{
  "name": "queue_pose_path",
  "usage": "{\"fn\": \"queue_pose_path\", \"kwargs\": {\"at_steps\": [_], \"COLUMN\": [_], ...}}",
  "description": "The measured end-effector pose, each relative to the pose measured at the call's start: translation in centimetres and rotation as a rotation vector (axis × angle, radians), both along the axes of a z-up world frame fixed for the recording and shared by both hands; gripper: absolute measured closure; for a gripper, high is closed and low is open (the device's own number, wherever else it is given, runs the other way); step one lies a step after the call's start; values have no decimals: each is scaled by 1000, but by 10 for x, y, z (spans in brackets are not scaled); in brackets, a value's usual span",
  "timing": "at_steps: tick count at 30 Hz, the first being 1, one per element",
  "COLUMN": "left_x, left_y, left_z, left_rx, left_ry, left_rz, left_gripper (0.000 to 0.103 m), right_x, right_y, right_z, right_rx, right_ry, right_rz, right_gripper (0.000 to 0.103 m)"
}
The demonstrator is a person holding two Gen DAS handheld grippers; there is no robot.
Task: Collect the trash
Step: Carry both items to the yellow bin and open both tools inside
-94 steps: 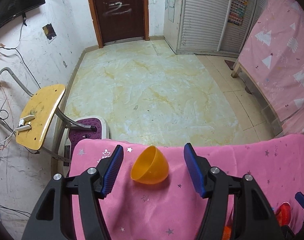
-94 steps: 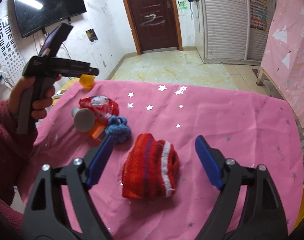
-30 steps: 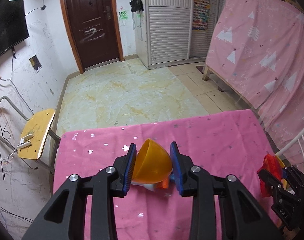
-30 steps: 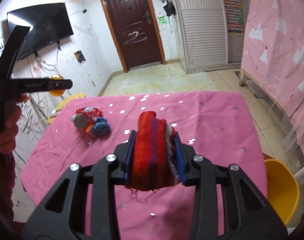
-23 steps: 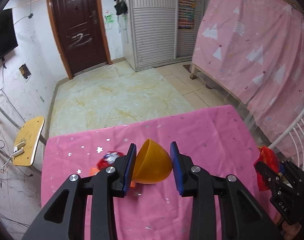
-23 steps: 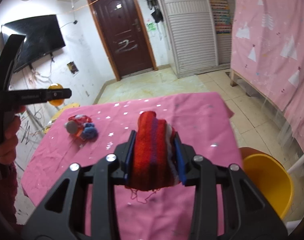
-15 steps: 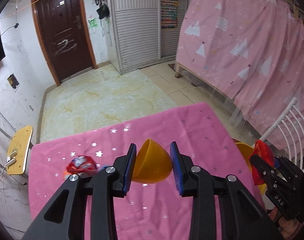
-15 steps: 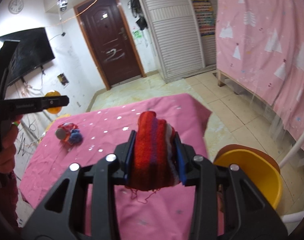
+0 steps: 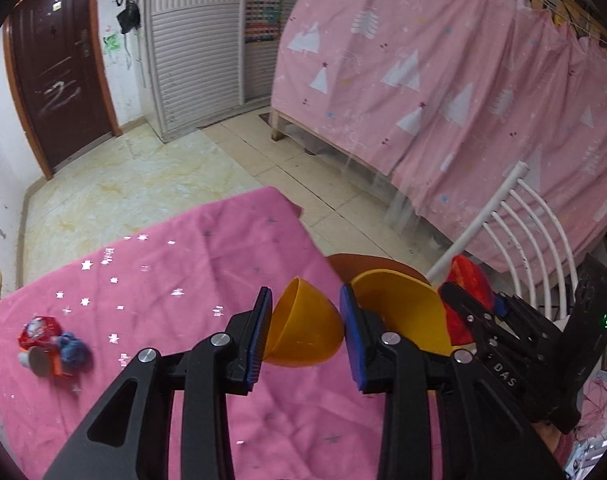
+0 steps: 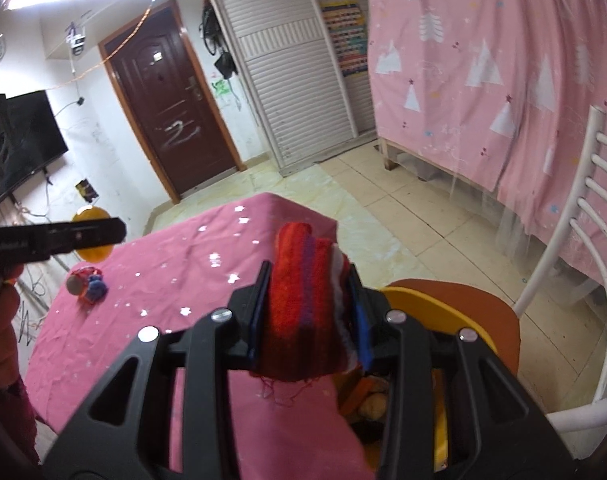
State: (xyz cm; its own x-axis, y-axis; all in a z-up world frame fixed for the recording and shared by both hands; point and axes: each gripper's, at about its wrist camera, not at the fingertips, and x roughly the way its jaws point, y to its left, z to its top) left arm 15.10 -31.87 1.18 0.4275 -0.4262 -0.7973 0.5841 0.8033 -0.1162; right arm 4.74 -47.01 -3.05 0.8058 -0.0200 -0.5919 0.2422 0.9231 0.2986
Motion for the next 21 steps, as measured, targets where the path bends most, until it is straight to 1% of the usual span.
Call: {"fn": "queue_pose_path", "kwargs": {"at_steps": [6, 8, 9, 10, 12, 20, 21], "left_x": [-11, -15, -17, -19, -21, -23, -24], "left_y": [-34, -45, -53, -59, -67, -93, -96], "left_z": [-14, -19, -21, -24, -27, -36, -37], "left_rx": [-6, -5, -3, -2, -3, 6, 5], "left_ry": [54, 65, 71, 78, 89, 110, 113], "left_rz": [-58, -73, -81, -89, -99, -119, -123], "left_gripper": [76, 76, 76, 76, 76, 76, 76], "right_x": [-4, -3, -3, -3, -4, -16, -18], "right_y": [-18, -21, -24, -25, -30, -60, -62], "right_z": [-15, -21, -24, -26, -30, -32, -32], "right_rx": [28, 35, 35, 38, 47, 86, 89], "right_ry": [20, 32, 40, 44, 47, 17, 13], "right_rz": [-28, -35, -40, -45, -56, -129, -137], "right_gripper": [69, 67, 62, 54, 45, 44, 43]}}
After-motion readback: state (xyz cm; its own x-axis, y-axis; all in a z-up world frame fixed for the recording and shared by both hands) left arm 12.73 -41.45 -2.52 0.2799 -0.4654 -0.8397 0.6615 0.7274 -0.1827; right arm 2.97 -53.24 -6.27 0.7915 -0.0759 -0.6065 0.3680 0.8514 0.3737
